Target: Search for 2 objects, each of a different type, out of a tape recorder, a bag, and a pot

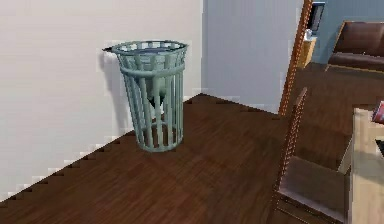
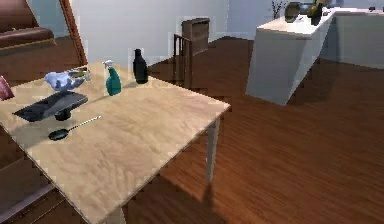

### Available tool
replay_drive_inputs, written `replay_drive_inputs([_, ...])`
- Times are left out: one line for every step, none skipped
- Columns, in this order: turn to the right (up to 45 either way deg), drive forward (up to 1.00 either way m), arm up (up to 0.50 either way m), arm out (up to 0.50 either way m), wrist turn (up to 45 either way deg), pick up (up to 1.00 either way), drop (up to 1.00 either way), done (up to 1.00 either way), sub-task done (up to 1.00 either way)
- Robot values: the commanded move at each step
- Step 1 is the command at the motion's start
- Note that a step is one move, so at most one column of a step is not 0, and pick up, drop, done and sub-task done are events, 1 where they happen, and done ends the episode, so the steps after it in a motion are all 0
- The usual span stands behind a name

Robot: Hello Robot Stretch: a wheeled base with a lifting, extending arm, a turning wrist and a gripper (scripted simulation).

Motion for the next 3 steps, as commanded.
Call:
replay_drive_inputs([0.0, 0.95, 0.00, 0.00, 0.0, 0.00, 0.00, 0.00, 0.00])
replay_drive_inputs([36.0, 0.00, 0.00, 0.00, 0.0, 0.00, 0.00, 0.00, 0.00])
replay_drive_inputs([0.0, 0.85, 0.00, 0.00, 0.0, 0.00, 0.00, 0.00, 0.00])
